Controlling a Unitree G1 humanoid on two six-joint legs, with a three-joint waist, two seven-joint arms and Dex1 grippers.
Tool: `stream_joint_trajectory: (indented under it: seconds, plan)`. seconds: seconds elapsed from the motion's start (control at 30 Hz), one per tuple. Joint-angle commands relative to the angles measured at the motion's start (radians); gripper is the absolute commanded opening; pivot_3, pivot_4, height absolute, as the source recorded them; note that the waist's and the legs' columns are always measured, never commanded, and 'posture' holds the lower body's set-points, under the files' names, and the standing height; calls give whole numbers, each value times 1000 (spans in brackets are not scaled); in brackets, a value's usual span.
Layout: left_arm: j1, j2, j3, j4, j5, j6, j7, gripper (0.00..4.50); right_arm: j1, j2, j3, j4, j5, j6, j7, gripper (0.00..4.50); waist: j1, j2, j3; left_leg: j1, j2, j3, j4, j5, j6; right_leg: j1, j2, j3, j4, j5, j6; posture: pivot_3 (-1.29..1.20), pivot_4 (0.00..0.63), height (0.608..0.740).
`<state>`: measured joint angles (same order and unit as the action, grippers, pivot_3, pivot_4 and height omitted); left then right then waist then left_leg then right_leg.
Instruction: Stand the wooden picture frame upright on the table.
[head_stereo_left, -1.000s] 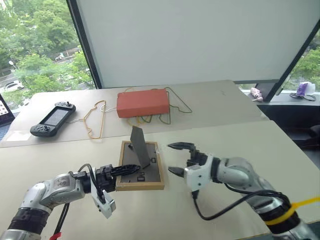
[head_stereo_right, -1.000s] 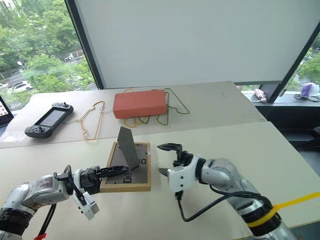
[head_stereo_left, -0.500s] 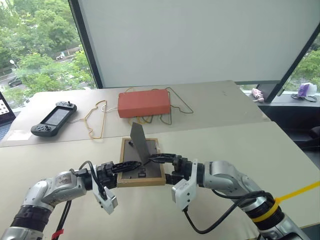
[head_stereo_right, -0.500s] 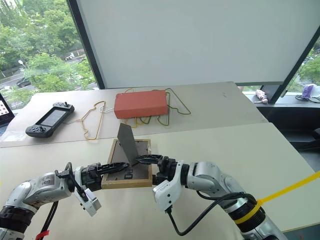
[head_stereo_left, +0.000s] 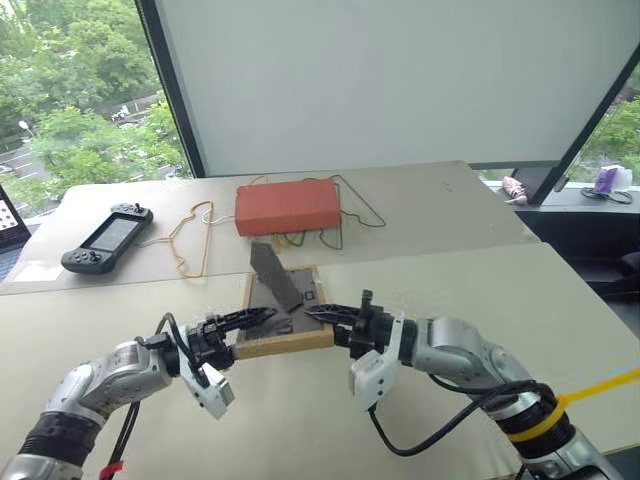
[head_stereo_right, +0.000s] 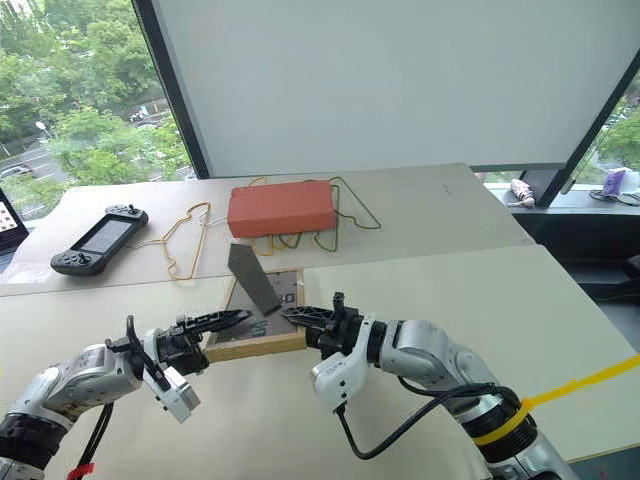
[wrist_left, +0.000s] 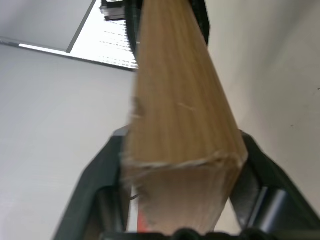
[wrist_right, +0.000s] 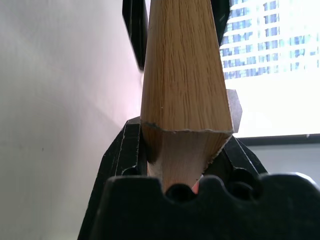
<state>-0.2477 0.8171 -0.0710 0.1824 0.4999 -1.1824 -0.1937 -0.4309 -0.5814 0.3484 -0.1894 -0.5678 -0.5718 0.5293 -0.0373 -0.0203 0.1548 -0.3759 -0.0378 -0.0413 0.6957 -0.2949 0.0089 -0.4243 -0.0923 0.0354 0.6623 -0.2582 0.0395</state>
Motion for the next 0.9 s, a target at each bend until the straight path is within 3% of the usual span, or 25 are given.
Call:
stream_joint_trajectory:
  seconds: [0.03,0.13,0.23,0.37,0.47,0.7,0.9]
  plan:
    - [42,26,26,-84,-103,0,-5,3770,-32,-11,-117,21,119,64,-16,1251,0,0,0,0,0,0,0,0,0,0,0,0,0,0,0,0,150,740]
    - [98,44,56,-138,-163,-4,-9,3770,-42,-33,-159,45,271,141,69,1251,-2,0,0,0,1,0,-1,0,0,0,0,1,0,0,0,0,150,740]
    - [161,53,69,-218,-221,17,-23,3770,-100,-35,-213,11,504,360,201,1251,-5,0,0,0,2,1,-1,-1,1,0,1,1,-1,0,0,0,150,740]
    - [196,43,71,-256,-239,51,-50,3770,-176,-57,-298,-86,899,905,338,1251,-4,0,0,0,3,1,-1,-1,2,0,0,3,-1,0,0,0,150,740]
    - [208,29,70,-265,-233,60,-64,3770,-256,-74,-382,-59,1130,1316,324,1251,0,0,0,0,3,1,-1,-2,3,1,-1,2,-1,0,0,0,150,740]
    - [212,3,67,-264,-229,70,-90,3770,-262,-134,-387,51,1285,1646,400,1251,22,0,0,-3,2,1,-2,-2,4,0,-2,1,-5,0,0,0,150,740]
    - [211,-8,60,-272,-244,74,-110,3770,-238,-148,-349,192,1300,1709,497,1251,23,0,0,-5,2,1,-1,-3,5,-1,-2,1,-6,0,0,0,150,740]
